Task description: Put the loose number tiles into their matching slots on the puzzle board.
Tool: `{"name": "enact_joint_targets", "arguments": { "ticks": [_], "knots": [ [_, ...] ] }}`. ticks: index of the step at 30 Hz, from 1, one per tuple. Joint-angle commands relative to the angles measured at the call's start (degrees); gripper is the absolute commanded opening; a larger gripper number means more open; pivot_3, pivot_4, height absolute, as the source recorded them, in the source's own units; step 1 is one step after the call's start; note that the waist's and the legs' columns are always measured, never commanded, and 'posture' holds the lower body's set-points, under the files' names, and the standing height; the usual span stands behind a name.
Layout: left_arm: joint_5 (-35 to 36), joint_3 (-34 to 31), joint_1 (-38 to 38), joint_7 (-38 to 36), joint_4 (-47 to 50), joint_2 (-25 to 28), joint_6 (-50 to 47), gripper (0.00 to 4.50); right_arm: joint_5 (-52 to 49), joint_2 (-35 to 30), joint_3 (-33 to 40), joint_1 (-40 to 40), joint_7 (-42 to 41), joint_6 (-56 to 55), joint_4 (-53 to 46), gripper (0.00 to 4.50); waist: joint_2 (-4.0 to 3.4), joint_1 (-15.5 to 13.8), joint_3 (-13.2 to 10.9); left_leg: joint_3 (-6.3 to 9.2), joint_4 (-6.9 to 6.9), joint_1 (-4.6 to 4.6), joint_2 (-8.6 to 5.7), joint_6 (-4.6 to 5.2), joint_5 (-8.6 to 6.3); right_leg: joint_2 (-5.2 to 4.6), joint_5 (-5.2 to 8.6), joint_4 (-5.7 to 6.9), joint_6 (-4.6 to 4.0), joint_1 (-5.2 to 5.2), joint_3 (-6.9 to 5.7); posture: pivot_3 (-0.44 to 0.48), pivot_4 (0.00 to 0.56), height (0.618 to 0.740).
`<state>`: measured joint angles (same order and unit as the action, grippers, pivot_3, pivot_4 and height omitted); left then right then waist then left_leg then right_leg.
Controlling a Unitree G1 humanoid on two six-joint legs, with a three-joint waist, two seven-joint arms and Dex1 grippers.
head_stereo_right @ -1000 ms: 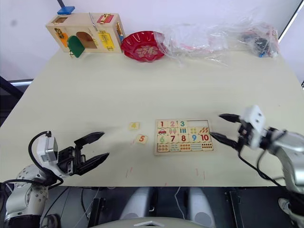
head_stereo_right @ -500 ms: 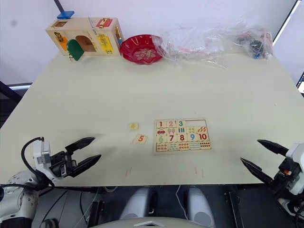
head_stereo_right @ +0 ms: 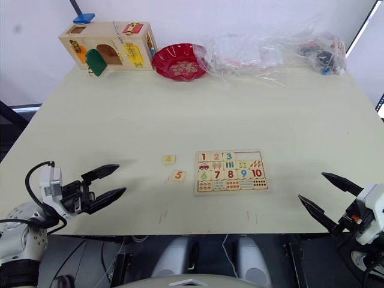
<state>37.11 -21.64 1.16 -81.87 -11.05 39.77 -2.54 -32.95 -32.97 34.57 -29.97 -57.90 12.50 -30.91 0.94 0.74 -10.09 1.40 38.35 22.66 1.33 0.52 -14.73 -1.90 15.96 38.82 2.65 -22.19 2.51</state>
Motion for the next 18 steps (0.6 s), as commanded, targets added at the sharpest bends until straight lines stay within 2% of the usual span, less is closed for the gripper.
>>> {"name": "enact_joint_targets", "arguments": {
  "ticks": [1,8,12,15,18],
  "knots": [
    [-1.3,1.8,-4.0,-0.4,-0.5,2.8,-2.1,4.50,-4.9,-3.4,1.1,0.0,-3.1,1.2,-2.7,4.46,0.02,-0.1,0.0,0.01,0.00,0.01,-0.02,0.00,0.00,0.01,-0.01,0.00,0.02,0.00,-0.01,0.000,0.150,0.740],
    [-13.1,11.7,-15.3,2.8,-2.8,7.8,-3.2,4.50,-8.3,-9.4,1.0,1.7,-5.1,3.1,-5.6,4.46,0.03,-0.1,0.0,0.04,0.00,0.04,-0.04,0.00,0.00,0.06,-0.06,-0.03,0.11,0.01,-0.04,0.000,0.150,0.740],
    [-17.6,17.8,-24.7,3.6,-6.4,6.4,-4.5,4.50,-10.6,-10.0,2.0,1.8,-5.4,3.3,-6.4,4.46,0.09,-0.2,0.0,0.06,0.02,0.11,-0.10,0.00,0.00,0.13,-0.06,-0.02,0.13,0.02,-0.10,0.000,0.150,0.740],
    [-19.1,20.0,-27.9,2.7,-8.6,5.8,-4.1,4.50,-10.0,-10.0,1.9,1.9,-5.7,2.4,-6.2,4.46,0.09,0.0,0.0,0.08,0.01,0.12,-0.09,0.00,0.00,0.12,-0.05,-0.03,0.16,0.02,-0.05,0.000,0.150,0.740],
    [-21.0,23.2,-32.0,1.4,-10.0,4.9,-3.7,4.50,-10.0,-9.1,4.8,-0.3,-8.1,0.1,-5.1,4.46,0.09,0.0,0.0,0.09,-0.01,0.14,-0.16,0.00,0.00,0.13,-0.04,-0.03,0.17,0.01,-0.05,0.000,0.150,0.740]
  ]
}}
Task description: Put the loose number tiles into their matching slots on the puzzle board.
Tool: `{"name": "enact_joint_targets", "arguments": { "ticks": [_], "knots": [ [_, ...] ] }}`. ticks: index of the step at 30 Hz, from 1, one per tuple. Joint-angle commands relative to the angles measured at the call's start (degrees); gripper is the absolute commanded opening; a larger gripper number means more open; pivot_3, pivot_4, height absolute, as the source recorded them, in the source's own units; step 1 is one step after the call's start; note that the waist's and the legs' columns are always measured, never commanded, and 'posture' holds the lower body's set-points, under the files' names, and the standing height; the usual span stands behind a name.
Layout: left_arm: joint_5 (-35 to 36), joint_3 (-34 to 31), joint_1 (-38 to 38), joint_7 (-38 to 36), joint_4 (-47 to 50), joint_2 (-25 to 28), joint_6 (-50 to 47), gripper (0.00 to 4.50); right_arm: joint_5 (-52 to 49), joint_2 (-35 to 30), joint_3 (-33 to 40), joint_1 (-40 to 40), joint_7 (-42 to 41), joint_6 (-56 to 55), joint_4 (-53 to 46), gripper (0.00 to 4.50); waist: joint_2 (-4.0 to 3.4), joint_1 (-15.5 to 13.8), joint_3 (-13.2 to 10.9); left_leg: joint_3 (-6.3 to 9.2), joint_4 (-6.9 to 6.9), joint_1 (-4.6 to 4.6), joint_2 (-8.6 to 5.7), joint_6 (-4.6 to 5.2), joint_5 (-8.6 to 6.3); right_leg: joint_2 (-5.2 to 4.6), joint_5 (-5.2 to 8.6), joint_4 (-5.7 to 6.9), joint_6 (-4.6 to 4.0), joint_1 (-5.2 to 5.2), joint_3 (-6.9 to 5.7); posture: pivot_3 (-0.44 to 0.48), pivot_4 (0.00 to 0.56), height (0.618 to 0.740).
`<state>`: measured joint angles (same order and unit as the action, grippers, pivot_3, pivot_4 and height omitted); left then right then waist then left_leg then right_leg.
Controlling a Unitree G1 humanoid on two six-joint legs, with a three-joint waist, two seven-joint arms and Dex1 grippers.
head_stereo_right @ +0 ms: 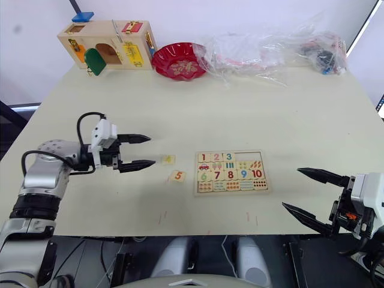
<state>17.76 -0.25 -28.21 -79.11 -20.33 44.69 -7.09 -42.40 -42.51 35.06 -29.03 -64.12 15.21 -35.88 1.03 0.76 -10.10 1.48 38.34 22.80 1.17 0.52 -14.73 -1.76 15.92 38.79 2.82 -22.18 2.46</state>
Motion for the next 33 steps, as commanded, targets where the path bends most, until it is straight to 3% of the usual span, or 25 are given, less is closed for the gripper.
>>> {"name": "enact_joint_targets", "arguments": {
  "ticks": [1,7,15,19,33],
  "knots": [
    [-2.3,2.5,-3.4,-1.7,-1.6,-0.1,1.5,4.50,-0.4,0.8,5.1,-1.9,-2.4,-3.2,0.1,4.46,0.00,-0.1,0.0,-0.01,0.00,0.03,0.00,0.00,0.00,0.00,0.00,0.00,0.00,0.00,-0.03,0.000,0.150,0.740],
    [-5.4,5.1,-6.3,-3.1,-6.3,-0.8,3.7,4.50,-1.5,3.6,7.6,-3.8,-4.3,-6.7,1.1,4.46,0.00,0.1,0.0,0.01,0.00,-0.01,0.02,0.00,0.00,0.03,0.01,0.02,0.00,0.00,0.01,0.000,0.150,0.740],
    [-8.7,7.5,-11.2,-4.9,-14.0,-2.6,8.9,4.50,-1.6,0.6,5.5,-0.2,-6.0,-6.4,2.3,4.46,0.00,-0.1,0.0,-0.02,0.06,-0.02,0.01,0.00,0.00,0.02,0.00,0.04,0.01,0.02,0.02,0.000,0.150,0.740],
    [-9.7,8.2,-12.5,-6.4,-16.4,-3.8,11.7,3.38,-0.7,0.7,4.0,1.0,-5.9,-6.6,2.6,4.50,0.01,-0.1,0.0,0.00,0.02,0.03,-0.09,0.00,0.00,0.04,0.00,0.02,0.00,0.01,-0.08,0.000,0.150,0.740],
    [-12.8,10.1,-13.5,-8.0,-18.0,-4.0,14.2,3.38,0.6,1.4,2.5,1.3,-4.4,-7.3,1.6,4.50,0.00,-0.1,0.0,0.14,0.04,0.04,-0.11,0.00,0.00,0.03,0.00,0.04,0.01,0.01,-0.06,0.000,0.150,0.740]
  ]
}}
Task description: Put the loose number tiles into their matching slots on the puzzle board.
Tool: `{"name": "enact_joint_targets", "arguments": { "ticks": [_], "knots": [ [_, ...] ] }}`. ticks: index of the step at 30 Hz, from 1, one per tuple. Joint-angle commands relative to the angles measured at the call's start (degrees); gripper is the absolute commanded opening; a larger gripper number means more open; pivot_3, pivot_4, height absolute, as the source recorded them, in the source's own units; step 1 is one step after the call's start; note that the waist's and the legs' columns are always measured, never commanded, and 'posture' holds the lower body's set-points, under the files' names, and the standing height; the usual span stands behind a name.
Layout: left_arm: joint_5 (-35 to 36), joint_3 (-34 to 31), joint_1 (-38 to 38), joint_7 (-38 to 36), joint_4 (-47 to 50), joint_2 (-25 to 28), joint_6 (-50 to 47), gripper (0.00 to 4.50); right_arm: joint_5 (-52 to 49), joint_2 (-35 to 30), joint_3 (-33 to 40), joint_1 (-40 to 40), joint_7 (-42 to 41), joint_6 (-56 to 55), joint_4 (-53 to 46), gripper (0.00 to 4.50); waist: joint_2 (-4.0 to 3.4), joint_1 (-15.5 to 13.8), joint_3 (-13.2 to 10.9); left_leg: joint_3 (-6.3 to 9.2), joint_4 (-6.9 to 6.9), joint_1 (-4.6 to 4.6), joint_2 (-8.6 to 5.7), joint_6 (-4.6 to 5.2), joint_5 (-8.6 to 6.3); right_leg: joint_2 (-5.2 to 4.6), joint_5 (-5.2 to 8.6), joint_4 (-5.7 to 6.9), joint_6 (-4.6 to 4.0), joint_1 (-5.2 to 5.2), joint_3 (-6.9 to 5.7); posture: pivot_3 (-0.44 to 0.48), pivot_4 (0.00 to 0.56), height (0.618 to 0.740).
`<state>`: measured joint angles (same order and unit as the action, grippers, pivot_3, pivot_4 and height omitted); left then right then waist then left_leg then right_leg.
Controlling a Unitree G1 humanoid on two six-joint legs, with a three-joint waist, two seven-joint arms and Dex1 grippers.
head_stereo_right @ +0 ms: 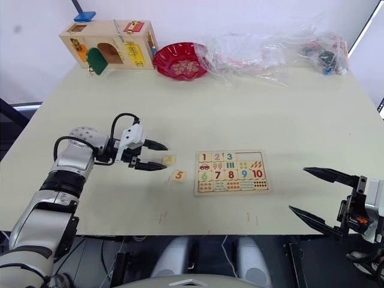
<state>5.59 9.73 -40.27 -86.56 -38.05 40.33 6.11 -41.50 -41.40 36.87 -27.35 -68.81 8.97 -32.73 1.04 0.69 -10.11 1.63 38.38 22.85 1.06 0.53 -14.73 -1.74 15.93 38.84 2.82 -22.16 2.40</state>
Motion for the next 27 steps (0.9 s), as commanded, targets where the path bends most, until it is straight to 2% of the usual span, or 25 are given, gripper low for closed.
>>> {"name": "enact_joint_targets", "arguments": {
  "ticks": [1,18,27],
  "knots": [
    [-0.7,0.0,-1.7,-0.5,-0.6,0.3,0.9,3.38,-0.3,0.3,0.7,-0.5,0.3,-1.1,-1.6,4.50,0.00,0.0,0.0,0.00,0.00,0.00,0.00,0.00,0.00,0.00,0.00,0.00,0.00,0.00,0.00,0.000,0.150,0.740],
    [-4.4,1.8,-3.5,0.3,-1.0,-0.2,0.4,3.38,0.5,0.4,0.0,-1.9,0.6,-1.8,-2.2,4.50,0.00,0.0,0.0,0.01,0.00,-0.01,-0.01,0.00,0.00,0.00,0.00,0.01,0.00,0.00,0.00,0.000,0.150,0.740],
    [-3.5,0.9,-3.3,0.8,-1.4,-1.1,0.4,3.38,0.5,0.5,0.1,-2.5,0.7,-1.8,-2.6,4.50,0.00,-0.1,0.0,0.02,0.02,-0.02,-0.02,0.00,0.00,-0.01,0.00,0.02,0.00,0.02,-0.01,0.000,0.150,0.740]
  ]
}}
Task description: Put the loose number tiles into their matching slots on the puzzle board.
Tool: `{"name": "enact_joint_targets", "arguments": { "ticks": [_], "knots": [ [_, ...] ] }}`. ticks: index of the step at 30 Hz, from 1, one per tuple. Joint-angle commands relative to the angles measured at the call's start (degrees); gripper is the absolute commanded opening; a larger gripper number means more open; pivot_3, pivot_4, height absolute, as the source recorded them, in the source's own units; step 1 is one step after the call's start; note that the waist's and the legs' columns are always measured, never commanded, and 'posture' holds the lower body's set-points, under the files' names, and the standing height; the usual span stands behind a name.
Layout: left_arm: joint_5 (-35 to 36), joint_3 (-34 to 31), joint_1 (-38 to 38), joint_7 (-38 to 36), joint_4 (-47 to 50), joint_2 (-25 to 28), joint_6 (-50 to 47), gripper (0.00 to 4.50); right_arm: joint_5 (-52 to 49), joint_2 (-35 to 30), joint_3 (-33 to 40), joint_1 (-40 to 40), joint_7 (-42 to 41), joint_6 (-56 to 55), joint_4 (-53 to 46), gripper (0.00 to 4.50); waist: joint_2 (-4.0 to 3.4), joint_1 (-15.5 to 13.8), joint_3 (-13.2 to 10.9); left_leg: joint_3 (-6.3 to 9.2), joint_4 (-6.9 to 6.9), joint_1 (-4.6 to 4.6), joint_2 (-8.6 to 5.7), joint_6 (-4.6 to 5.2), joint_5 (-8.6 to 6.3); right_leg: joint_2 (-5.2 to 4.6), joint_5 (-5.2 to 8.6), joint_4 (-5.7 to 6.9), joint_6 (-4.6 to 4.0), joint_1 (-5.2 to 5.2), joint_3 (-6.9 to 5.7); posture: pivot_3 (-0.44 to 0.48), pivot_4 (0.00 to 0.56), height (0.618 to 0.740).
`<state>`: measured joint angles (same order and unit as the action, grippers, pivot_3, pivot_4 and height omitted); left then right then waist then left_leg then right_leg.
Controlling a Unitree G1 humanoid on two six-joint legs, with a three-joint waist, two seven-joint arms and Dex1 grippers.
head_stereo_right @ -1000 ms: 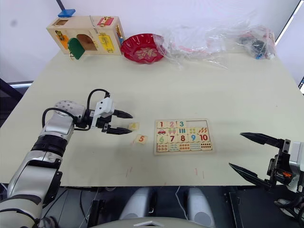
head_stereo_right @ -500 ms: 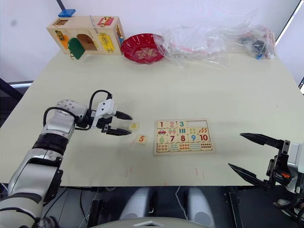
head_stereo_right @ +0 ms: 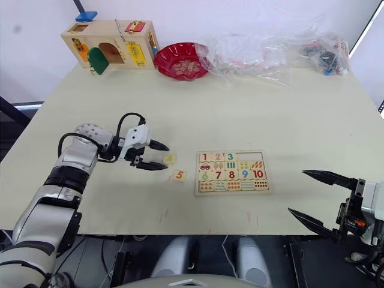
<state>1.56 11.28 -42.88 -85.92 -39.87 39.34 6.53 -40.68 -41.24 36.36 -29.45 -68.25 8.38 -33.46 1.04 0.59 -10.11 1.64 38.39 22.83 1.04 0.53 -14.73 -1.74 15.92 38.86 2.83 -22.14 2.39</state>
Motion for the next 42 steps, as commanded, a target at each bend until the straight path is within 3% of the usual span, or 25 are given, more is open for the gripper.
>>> {"name": "enact_joint_targets", "arguments": {
  "ticks": [1,2,4,7,8,16,23,27,33,42],
  "knots": [
    [0.6,-0.7,-0.7,0.1,0.4,-0.1,0.0,3.38,-0.3,0.3,0.6,-0.5,0.1,-1.2,-1.9,4.50,0.00,0.0,0.0,0.00,0.00,0.00,0.00,0.00,0.00,0.00,0.00,0.00,0.00,0.00,0.00,0.000,0.150,0.740],
    [0.7,-0.7,-0.6,0.1,0.4,-0.1,0.0,2.81,-0.3,0.3,0.6,-0.6,0.1,-1.2,-1.9,4.50,0.00,0.0,0.0,0.00,0.00,0.00,0.00,0.00,0.00,0.00,0.00,0.00,0.00,0.00,0.00,0.000,0.150,0.740],
    [0.9,-0.8,-0.3,0.0,0.5,-0.1,0.2,2.36,-0.3,0.3,0.7,-0.6,0.1,-1.2,-2.0,4.50,0.00,0.0,0.0,0.00,0.00,0.00,0.00,0.00,0.00,0.00,0.00,0.00,0.00,0.00,0.00,0.000,0.150,0.740],
    [1.1,-1.0,0.2,-0.1,0.7,0.1,0.7,1.03,-0.4,0.2,0.8,-0.7,0.0,-1.1,-1.9,4.50,0.00,0.1,0.0,0.00,0.00,0.00,0.00,0.00,0.00,0.00,0.00,0.00,0.00,0.00,0.00,0.000,0.150,0.740],
    [1.2,-1.0,0.4,0.0,0.8,0.1,0.9,0.94,-0.4,0.1,0.9,-0.8,-0.1,-1.2,-1.8,4.50,0.00,0.1,0.0,0.00,0.00,0.00,0.00,0.00,0.00,0.00,0.00,0.00,0.00,0.00,0.00,0.000,0.150,0.740],
    [4.7,-2.6,2.6,-2.0,10.9,2.8,-4.5,0.95,-1.4,0.1,2.1,-1.5,0.6,-0.4,-2.6,4.50,0.00,0.1,0.0,0.02,0.00,0.01,0.07,0.00,0.00,-0.01,0.00,0.00,0.00,0.00,-0.01,0.000,0.150,0.740],
    [10.0,-1.0,2.2,-2.3,32.6,6.2,-28.8,0.95,-2.4,-0.1,4.2,-2.4,1.5,0.0,-3.3,4.50,0.00,0.0,0.0,0.01,0.01,0.02,0.17,0.00,0.00,-0.03,0.00,-0.01,0.00,0.02,0.00,0.000,0.150,0.740],
    [9.5,2.8,-1.9,0.7,43.0,4.4,-38.2,0.95,-2.3,0.1,4.2,-2.2,1.4,-0.5,-2.8,4.50,0.00,0.0,0.0,0.01,0.02,0.01,0.15,0.00,0.00,0.00,0.01,-0.01,0.01,0.02,-0.01,0.000,0.150,0.740],
    [6.2,11.6,-12.5,4.1,46.3,1.5,-52.6,0.95,-2.6,0.3,5.0,-2.5,2.1,-0.3,-3.5,4.50,0.00,0.1,0.0,-0.01,0.02,0.00,-0.02,0.00,0.00,0.05,0.02,-0.01,0.02,0.03,0.02,0.000,0.150,0.740],
    [6.0,18.7,-21.9,8.2,43.9,-4.5,-62.6,0.95,-2.3,1.0,5.4,-2.2,3.3,-0.8,-2.3,4.50,0.00,0.2,0.0,0.00,0.01,0.02,-0.02,0.00,0.00,0.06,0.04,-0.01,0.04,0.01,0.05,0.000,0.150,0.740]
  ]
}}
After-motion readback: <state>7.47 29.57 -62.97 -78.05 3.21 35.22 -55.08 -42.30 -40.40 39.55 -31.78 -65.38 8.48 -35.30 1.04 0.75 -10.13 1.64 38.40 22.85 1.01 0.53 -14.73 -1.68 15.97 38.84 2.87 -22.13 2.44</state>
